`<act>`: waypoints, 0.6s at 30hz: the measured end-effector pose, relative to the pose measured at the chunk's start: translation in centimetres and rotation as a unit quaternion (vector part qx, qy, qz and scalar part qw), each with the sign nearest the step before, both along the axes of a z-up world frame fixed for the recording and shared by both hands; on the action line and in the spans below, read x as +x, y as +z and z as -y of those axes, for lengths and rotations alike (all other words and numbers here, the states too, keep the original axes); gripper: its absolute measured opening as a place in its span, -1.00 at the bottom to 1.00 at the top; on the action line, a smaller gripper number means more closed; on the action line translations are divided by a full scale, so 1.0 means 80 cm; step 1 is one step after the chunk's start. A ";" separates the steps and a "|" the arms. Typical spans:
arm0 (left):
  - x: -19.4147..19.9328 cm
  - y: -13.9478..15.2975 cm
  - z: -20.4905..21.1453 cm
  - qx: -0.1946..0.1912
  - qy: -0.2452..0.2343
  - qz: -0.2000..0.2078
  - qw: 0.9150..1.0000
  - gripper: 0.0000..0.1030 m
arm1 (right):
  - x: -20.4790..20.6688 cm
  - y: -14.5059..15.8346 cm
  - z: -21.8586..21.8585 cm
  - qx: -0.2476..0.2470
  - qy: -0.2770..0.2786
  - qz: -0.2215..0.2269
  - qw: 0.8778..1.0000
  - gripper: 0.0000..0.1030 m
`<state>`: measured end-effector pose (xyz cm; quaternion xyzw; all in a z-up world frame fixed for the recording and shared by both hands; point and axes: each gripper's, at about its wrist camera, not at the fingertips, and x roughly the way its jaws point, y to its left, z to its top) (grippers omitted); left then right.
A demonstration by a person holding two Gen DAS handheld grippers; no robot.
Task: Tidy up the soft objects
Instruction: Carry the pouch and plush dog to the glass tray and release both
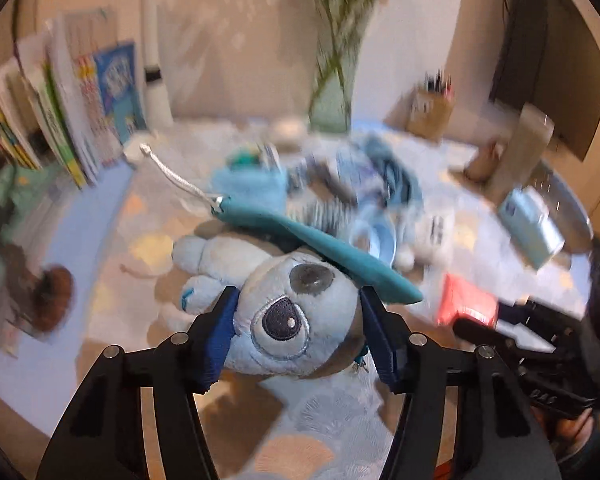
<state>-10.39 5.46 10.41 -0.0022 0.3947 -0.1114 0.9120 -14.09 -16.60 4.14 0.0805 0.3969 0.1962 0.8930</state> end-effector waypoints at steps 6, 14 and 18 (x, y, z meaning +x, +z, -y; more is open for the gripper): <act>0.005 0.056 0.000 0.006 -0.010 0.029 1.000 0.12 | -0.011 0.023 0.015 0.010 -0.028 0.021 0.999 -0.12; 0.013 -0.019 0.004 0.017 -0.015 -0.082 0.996 0.07 | -0.024 0.021 0.038 0.010 -0.046 0.007 0.999 -0.12; -0.014 -0.006 -0.008 0.014 -0.030 -0.070 0.997 0.07 | -0.026 0.019 0.045 0.018 -0.044 0.004 0.999 -0.12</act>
